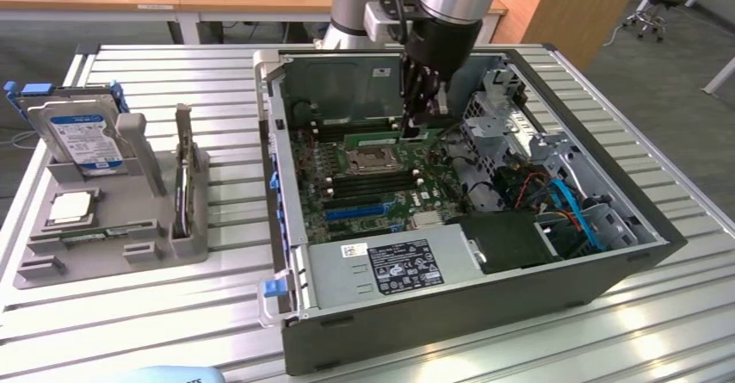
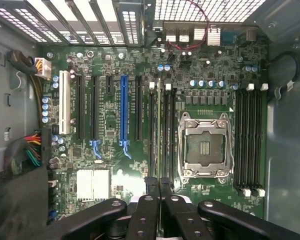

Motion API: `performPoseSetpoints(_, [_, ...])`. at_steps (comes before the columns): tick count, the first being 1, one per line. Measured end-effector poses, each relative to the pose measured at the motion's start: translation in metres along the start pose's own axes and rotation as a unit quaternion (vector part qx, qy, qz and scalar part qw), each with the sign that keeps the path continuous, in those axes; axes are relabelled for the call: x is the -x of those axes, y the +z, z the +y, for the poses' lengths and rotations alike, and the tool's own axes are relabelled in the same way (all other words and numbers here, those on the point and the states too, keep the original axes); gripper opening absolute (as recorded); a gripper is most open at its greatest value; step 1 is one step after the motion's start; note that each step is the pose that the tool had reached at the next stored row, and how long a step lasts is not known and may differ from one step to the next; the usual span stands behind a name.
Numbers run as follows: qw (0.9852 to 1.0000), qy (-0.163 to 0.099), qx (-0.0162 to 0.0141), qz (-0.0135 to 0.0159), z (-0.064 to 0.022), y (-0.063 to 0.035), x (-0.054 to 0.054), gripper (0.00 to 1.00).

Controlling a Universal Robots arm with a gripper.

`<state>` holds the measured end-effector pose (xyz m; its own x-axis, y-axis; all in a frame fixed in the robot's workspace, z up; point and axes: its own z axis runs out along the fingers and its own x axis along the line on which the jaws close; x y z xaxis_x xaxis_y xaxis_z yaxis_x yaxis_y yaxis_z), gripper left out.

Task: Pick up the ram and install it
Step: 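Insert the ram into the slot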

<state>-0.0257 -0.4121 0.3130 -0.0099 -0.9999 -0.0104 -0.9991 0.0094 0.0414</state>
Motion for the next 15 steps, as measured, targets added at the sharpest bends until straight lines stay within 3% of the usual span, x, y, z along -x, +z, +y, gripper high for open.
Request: performPoseSetpoints(15, [1.0000,0.000,0.0000,0.0001,-0.0005,0.0131,0.000,0.12])
